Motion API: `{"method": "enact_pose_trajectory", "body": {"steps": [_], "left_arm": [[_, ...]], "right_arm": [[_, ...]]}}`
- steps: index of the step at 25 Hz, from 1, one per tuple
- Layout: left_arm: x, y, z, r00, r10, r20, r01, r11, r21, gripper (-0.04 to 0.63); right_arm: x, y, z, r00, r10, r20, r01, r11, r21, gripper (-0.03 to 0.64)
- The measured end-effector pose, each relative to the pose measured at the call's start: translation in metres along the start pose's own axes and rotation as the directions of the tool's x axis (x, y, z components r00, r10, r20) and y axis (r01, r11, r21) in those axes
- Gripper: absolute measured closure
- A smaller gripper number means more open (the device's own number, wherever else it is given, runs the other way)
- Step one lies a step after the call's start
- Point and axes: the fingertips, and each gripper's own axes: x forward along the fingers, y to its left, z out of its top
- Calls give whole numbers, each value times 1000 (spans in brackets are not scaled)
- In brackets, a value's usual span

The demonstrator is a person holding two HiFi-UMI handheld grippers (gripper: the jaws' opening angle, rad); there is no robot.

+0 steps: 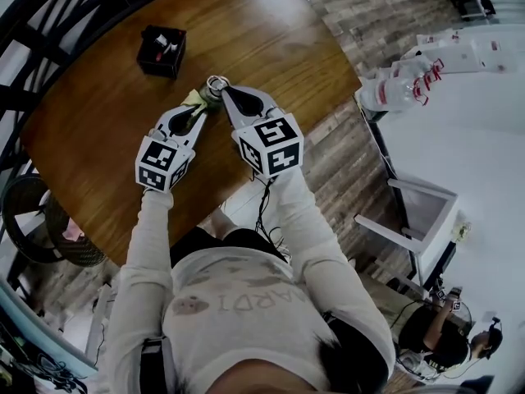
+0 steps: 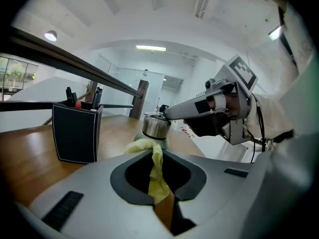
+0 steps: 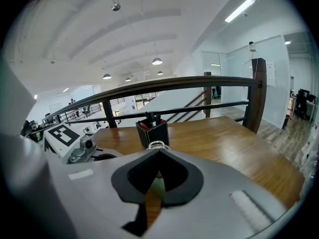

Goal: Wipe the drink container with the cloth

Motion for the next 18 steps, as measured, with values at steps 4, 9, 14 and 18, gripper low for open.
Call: {"method": "enact_pose_trajectory", "body": {"steps": [4, 9, 14, 18], "left_arm": [[0, -1, 0, 999, -31, 9, 31, 1000, 3, 566], [2, -11, 0, 997, -73, 3, 73, 997, 14, 566], [9, -27, -1, 992, -124, -11, 124, 992, 34, 565], [15, -35, -2, 989, -149, -22, 150, 988, 42, 566]], "right_arm": [[0, -1, 0, 1000, 1, 4, -1, 1000, 17, 606], [0, 0, -1, 1000, -10, 4, 10, 1000, 16, 606], [0, 0, -1, 1000, -22, 6, 22, 1000, 14, 606], [1, 0, -2, 1000, -24, 5, 24, 1000, 10, 606]]}}
